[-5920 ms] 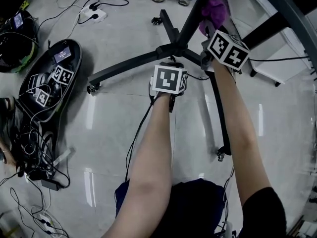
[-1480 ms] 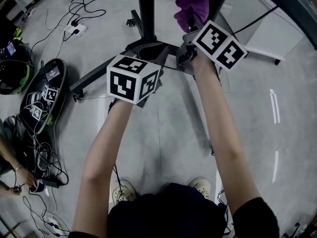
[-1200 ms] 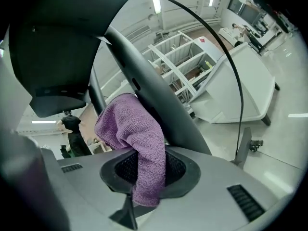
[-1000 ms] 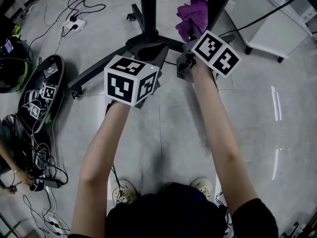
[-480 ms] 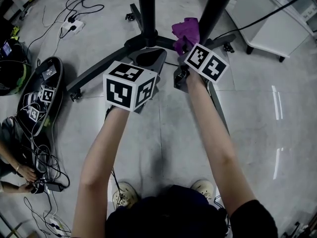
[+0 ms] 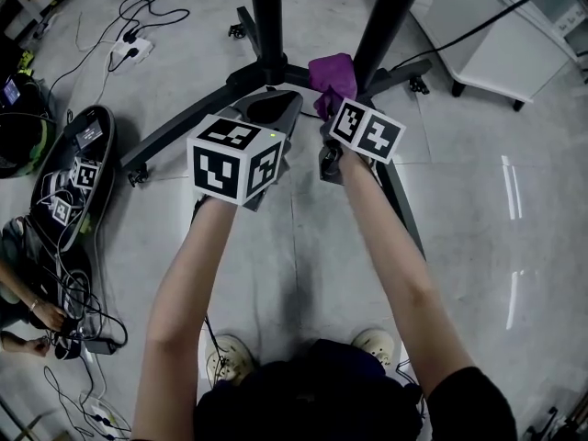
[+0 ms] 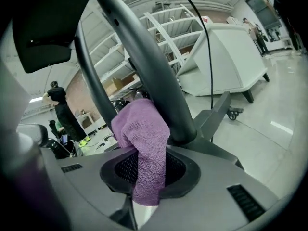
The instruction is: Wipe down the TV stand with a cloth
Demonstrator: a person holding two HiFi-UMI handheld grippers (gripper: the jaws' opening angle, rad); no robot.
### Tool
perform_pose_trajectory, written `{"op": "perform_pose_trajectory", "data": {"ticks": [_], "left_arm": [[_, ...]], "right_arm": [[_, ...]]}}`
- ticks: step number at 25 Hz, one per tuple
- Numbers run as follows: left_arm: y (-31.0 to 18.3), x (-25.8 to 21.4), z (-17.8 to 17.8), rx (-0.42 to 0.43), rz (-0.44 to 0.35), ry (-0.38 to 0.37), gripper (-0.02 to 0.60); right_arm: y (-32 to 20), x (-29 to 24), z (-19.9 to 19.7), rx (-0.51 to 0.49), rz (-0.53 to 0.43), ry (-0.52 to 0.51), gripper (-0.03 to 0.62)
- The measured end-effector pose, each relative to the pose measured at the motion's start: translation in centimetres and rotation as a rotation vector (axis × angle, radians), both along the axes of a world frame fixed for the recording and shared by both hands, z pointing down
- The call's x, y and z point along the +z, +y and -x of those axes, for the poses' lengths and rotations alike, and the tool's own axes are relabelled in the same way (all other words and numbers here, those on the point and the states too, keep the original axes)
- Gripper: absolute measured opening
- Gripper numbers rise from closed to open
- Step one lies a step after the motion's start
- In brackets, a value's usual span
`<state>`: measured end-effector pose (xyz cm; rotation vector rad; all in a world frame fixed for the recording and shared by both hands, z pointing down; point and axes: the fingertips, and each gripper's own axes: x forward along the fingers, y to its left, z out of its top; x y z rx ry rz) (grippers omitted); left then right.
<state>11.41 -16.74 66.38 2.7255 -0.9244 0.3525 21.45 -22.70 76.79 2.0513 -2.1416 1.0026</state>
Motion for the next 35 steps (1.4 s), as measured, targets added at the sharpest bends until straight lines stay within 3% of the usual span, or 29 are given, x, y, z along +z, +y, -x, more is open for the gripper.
{"op": "perform_pose_trajectory", "data": {"ticks": [3, 12, 18, 23, 28, 31, 35], "left_arm": [[0.3, -0.4, -0.3, 0.002, 0.001, 0.006, 0.005], [1.5, -2.8, -1.0, 0.01, -0.004, 0.033, 0.005], [2.0, -5.6, -2.4, 0.03, -0.023, 0.062, 0.005], [2.3, -7.2, -3.4, 0.042, -0.023, 0.083, 0.005], [1.6, -8.1, -3.3, 0.025, -0.04, 0.087, 0.005], [1.5, -7.8, -3.1, 0.017, -0.037, 0.081, 0.005], [1.5, -7.2, -3.3, 0.018, -0.035, 0.064, 0.005]], "right_arm": [[0.3, -2.8, 0.5, -0.052, -0.055, 0.062, 0.089], [1.8, -15.6, 1.1, -0.11, -0.302, 0.113, 0.089], [2.8, -26.4, -0.3, -0.113, -0.509, 0.291, 0.089], [3.7, -34.3, -2.1, -0.056, -0.661, 0.428, 0.089], [2.7, -36.5, -4.0, -0.018, -0.674, 0.428, 0.089], [2.5, -35.0, -3.7, -0.028, -0.658, 0.482, 0.089], [1.9, -31.4, -4.0, -0.036, -0.59, 0.435, 0.089]]}}
